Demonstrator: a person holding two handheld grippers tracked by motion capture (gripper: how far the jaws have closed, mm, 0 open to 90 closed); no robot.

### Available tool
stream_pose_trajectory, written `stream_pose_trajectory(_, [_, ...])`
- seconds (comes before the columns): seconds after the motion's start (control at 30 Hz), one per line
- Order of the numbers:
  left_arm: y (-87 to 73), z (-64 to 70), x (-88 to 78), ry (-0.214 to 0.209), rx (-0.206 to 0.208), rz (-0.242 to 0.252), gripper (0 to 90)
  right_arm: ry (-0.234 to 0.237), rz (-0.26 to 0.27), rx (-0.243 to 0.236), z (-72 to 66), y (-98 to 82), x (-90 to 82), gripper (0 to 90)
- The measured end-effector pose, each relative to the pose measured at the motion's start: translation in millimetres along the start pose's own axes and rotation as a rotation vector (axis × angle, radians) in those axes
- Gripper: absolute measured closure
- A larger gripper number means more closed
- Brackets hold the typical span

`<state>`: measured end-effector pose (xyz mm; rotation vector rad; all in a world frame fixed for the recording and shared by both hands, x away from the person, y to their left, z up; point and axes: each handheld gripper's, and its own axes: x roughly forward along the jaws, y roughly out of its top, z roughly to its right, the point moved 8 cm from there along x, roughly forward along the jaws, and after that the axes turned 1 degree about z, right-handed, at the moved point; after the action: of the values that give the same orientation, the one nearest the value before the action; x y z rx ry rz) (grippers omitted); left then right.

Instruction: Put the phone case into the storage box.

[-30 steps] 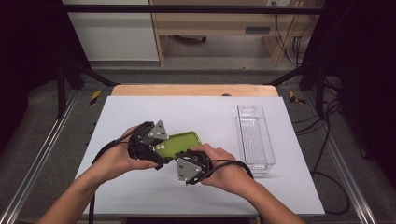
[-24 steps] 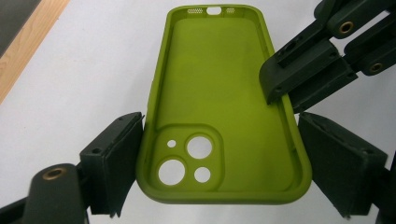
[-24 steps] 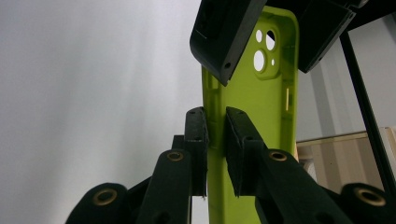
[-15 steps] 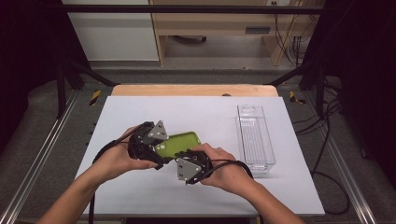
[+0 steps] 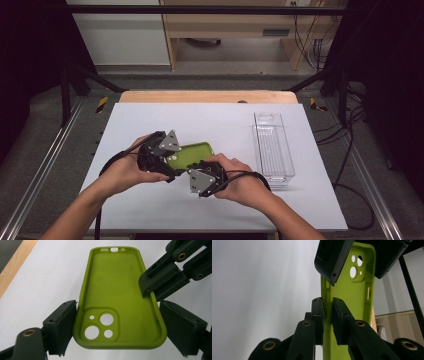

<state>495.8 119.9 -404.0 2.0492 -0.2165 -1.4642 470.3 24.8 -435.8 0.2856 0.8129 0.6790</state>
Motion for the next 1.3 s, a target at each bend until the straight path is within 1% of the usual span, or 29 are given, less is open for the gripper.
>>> stream_pose_trajectory(0.07, [0.0,0.1,0.6,0.002,0.003,-0.002,16.2,0.006,-0.003,0.007,-0.4,-0.9,0.5,80.6])
stream_pose_trajectory(0.1, [0.0,0.0,0.9,0.001,0.003,-0.002,16.2,0.015,0.006,0.010,-0.5,-0.8,1.5,80.6])
stream_pose_trajectory(0.2, [0.2,0.0,1.5,0.001,0.004,0.000,16.3,0.018,0.006,0.012,0.1,-1.6,1.4,80.5])
stream_pose_trajectory(0.23, [0.3,0.1,1.5,0.001,0.007,0.001,16.3,0.022,0.012,0.023,-0.4,-1.4,1.5,80.5])
stream_pose_trajectory(0.33, [0.2,0.4,2.0,0.002,0.010,-0.003,16.3,0.033,0.019,0.020,0.5,-2.8,1.3,80.5])
stream_pose_trajectory(0.4, [0.1,0.5,2.3,0.001,0.010,-0.005,16.2,0.042,0.023,0.034,-0.1,-3.3,1.3,80.5])
stream_pose_trajectory(0.6, [-0.5,1.4,3.5,0.001,0.025,-0.011,16.2,0.059,0.029,0.037,-1.1,-4.2,1.9,81.8])
stream_pose_trajectory(0.63, [-0.3,1.7,4.1,-0.001,0.023,-0.008,16.2,0.061,0.027,0.031,-1.3,-4.2,2.1,82.1])
stream_pose_trajectory(0.67, [-0.4,2.1,4.5,-0.004,0.029,-0.009,16.1,0.066,0.018,0.042,-3.2,-4.4,2.0,82.9])
stream_pose_trajectory(0.7, [-0.4,2.1,4.5,-0.004,0.029,-0.009,16.1,0.066,0.018,0.042,-3.2,-4.4,2.0,82.9])
stream_pose_trajectory(0.77, [-0.6,2.9,5.3,-0.007,0.031,-0.009,16.0,0.073,0.019,0.033,-3.4,-4.6,2.5,83.4])
stream_pose_trajectory(0.97, [-1.4,4.7,6.9,-0.013,0.046,-0.014,15.8,0.104,0.015,0.057,-6.1,-5.0,2.2,85.9])
stream_pose_trajectory(1.13, [-1.7,5.8,8.2,-0.013,0.060,-0.023,15.6,0.117,0.007,0.061,-8.0,-5.5,2.4,86.8])
stream_pose_trajectory(1.17, [-1.6,6.3,8.4,-0.013,0.067,-0.023,15.5,0.120,0.003,0.068,-8.5,-5.7,2.0,86.9])
stream_pose_trajectory(1.3, [-1.5,7.3,9.4,-0.013,0.071,-0.022,15.4,0.127,0.003,0.070,-9.0,-6.2,1.8,87.2])
